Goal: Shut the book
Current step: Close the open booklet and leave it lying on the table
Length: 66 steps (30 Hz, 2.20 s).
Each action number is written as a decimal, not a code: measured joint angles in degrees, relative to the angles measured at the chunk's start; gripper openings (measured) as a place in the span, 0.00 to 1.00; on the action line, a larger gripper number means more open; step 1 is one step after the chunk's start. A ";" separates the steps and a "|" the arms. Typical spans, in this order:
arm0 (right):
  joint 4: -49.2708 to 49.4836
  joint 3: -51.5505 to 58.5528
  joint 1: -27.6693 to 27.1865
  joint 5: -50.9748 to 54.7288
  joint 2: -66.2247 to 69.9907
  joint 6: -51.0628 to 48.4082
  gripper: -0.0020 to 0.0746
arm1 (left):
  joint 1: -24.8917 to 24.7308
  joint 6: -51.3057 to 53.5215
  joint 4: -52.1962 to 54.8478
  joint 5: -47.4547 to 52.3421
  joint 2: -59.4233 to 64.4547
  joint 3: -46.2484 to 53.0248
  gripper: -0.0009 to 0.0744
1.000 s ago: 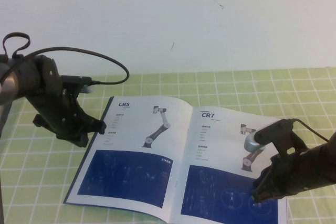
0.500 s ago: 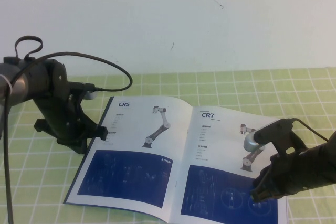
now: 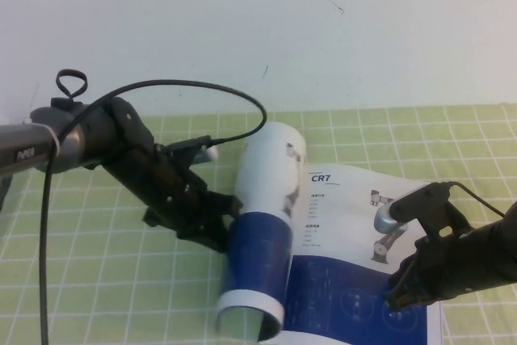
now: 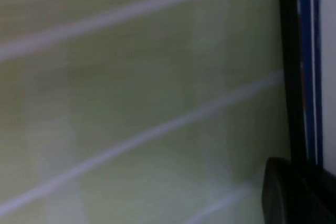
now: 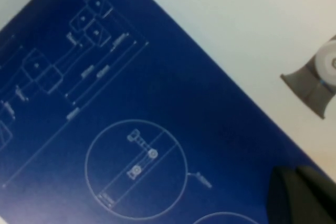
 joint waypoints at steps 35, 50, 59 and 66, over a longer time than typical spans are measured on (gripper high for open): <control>-53.20 0.25 -6.74 32.83 -54.23 33.81 0.02 | -2.74 -14.88 33.71 -9.71 -46.17 8.03 0.01; -45.49 20.81 -6.74 29.32 -80.97 37.00 0.02 | -2.13 -17.84 34.76 -24.85 -94.51 57.01 0.01; -45.46 20.81 -6.74 29.44 -80.97 36.90 0.02 | 8.35 -21.78 35.81 -34.57 -109.77 72.46 0.01; -45.46 20.81 -6.74 29.52 -80.97 36.90 0.02 | 13.81 -26.82 35.93 -33.41 -117.80 80.09 0.01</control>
